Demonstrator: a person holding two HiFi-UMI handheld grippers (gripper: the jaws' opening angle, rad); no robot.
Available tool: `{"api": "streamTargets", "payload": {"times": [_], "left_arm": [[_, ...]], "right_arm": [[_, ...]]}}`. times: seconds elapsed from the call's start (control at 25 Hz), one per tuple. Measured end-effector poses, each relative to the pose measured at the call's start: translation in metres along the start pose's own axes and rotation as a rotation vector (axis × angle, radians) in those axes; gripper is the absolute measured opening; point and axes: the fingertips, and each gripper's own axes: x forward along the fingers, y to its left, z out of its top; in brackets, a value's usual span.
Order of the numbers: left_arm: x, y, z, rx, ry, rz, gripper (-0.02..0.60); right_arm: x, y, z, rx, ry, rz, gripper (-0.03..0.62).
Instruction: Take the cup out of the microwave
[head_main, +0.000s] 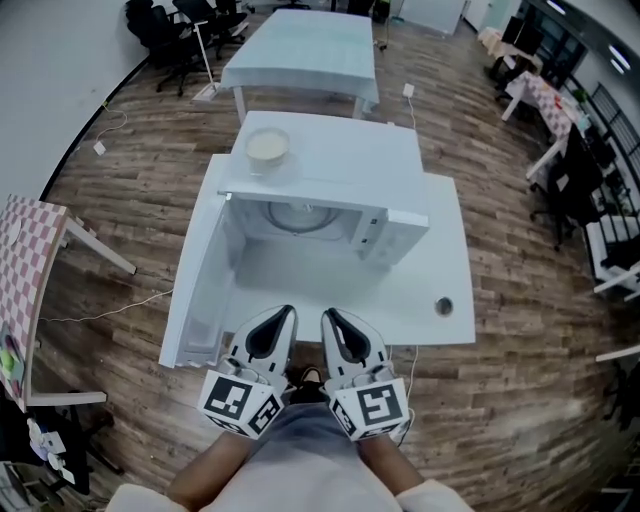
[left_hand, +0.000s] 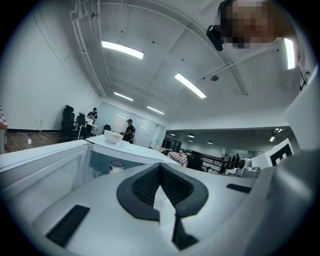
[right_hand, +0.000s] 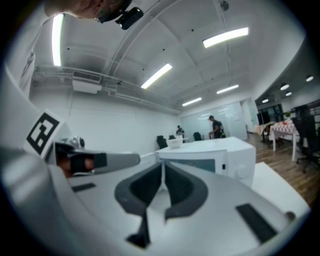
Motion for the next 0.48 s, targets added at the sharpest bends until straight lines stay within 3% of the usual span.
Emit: {"api": "streamTargets", "payload": {"times": [0.48], "left_arm": [[0.042, 0.035, -0.002, -0.037, 0.007, 0.028, 0.014]], "right_arm": [[0.058, -0.02, -0.006, -0.033, 0.046, 0.015, 0.023]]}}
